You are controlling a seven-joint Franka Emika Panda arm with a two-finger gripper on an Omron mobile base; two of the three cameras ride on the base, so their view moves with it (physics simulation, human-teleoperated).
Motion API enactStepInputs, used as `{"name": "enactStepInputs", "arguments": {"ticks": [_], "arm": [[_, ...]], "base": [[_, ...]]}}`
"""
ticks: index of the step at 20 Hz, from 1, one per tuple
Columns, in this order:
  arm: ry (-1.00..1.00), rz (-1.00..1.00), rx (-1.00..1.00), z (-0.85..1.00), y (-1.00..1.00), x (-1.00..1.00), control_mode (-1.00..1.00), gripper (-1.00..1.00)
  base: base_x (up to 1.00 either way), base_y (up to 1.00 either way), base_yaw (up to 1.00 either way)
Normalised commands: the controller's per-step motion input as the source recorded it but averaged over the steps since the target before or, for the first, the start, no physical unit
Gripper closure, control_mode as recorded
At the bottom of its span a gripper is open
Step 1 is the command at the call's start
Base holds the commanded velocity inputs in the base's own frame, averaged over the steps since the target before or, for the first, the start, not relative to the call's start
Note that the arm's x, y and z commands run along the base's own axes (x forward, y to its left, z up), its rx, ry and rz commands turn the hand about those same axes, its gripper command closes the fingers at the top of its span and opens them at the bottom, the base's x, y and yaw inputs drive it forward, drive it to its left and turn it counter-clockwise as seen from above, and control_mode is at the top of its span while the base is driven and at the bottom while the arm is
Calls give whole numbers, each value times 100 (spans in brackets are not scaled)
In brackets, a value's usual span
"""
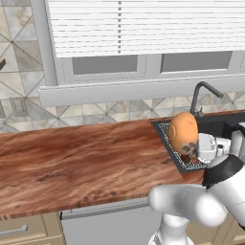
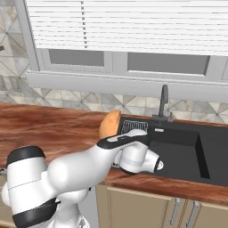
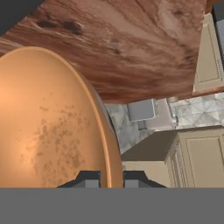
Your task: Dump the mushroom and apple from the bowl so the bowl can be washed. Place the bowl in the sink after clearing the leftovers.
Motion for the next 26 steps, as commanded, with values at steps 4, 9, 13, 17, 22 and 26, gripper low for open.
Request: {"name": "enactStepInputs", "arguments": {"ticks": [4,9,13,17,22,26], "arm": [[0,0,0,0,0,0,-100,100],[-13,1,-2,7,28,-2,-100,100],[-31,6,-21,28,57,-21,-100,100],[-30,3,-31,40,57,-20,-100,100],[-34,1,-42,35,48,-40,-100,100],[-31,0,-49,24,51,-35,-100,100]], "base": [[0,0,0],[0,0,0],[0,0,0],[0,0,0],[0,0,0],[0,0,0]]}}
